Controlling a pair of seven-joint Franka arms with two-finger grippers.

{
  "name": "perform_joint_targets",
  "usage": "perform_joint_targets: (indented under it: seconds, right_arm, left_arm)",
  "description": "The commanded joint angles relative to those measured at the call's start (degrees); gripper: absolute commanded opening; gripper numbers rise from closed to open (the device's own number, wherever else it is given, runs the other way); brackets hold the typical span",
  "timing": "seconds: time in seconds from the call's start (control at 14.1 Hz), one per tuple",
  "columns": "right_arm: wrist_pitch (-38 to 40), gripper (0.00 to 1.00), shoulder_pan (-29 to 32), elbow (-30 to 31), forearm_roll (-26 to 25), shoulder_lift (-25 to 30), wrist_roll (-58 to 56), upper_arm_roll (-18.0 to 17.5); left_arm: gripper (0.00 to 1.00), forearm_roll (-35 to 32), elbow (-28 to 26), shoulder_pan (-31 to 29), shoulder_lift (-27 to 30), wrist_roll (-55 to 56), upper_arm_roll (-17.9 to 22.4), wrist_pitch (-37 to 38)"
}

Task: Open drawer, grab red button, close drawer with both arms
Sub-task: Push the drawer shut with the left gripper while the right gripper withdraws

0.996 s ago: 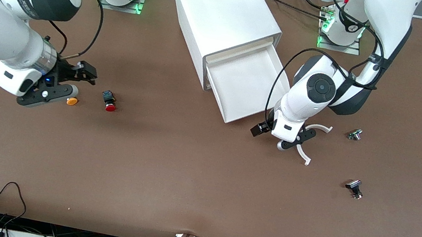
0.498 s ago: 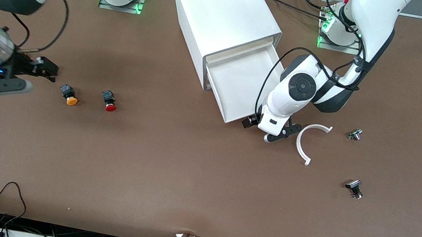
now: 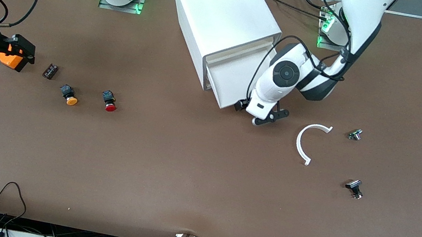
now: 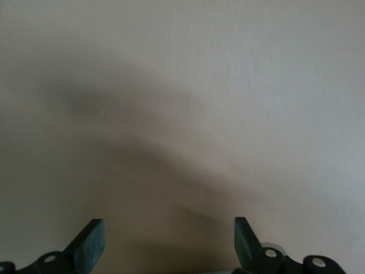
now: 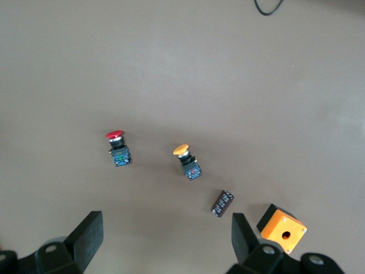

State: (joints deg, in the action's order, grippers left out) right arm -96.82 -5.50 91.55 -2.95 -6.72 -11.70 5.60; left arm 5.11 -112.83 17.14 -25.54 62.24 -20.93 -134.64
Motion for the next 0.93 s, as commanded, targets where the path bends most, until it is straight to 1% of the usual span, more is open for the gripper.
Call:
perform_joint_targets:
  seconds: [0.0,0.21,0.28,0.36,0.5,0.64,0.71,0.85]
  right_arm:
    - [-0.48,1.00,1.99,1.01,-0.30,0.92,1.33,-2.08]
    - [-0.30,1.00,1.99,0.83,-0.12,1.27,2.55,-2.09]
    - [0.22,1.00,1.99,0.83,-0.04,1.62,4.39,-2.17]
    - [1.36,1.00,1.99,0.83,0.66,2.15,7.71,-2.26]
    - [4.52,1.00,1.99,0.83,2.60,2.94,16.14,-2.44]
    - [3.40,1.00,2.16,0.74,1.99,1.98,15.58,-2.00]
    - [2.00,1.00,2.34,0.65,1.73,1.63,12.96,-1.74]
    - [0.24,1.00,2.43,0.57,1.29,1.54,6.81,-0.68]
  left_arm:
    - [1.00,6.13,-3.62,0.09,3.57,-0.09,-2.09,1.83]
    - [1.00,6.76,-4.24,0.09,3.92,-0.01,-4.99,3.95]
    - [1.00,8.33,-5.20,0.09,4.01,-0.18,-5.87,4.12]
    - [1.00,9.65,-5.99,0.09,4.27,-0.45,-6.66,4.04]
    - [1.00,9.92,-6.61,0.09,4.62,-0.45,-8.15,4.13]
    - [1.00,9.92,-6.61,0.09,4.54,-0.45,-8.42,4.13]
    - [1.00,9.92,-6.61,0.00,4.45,-0.45,-8.34,4.13]
    - [1.00,9.92,-6.18,-0.88,4.53,-1.41,-6.94,4.13]
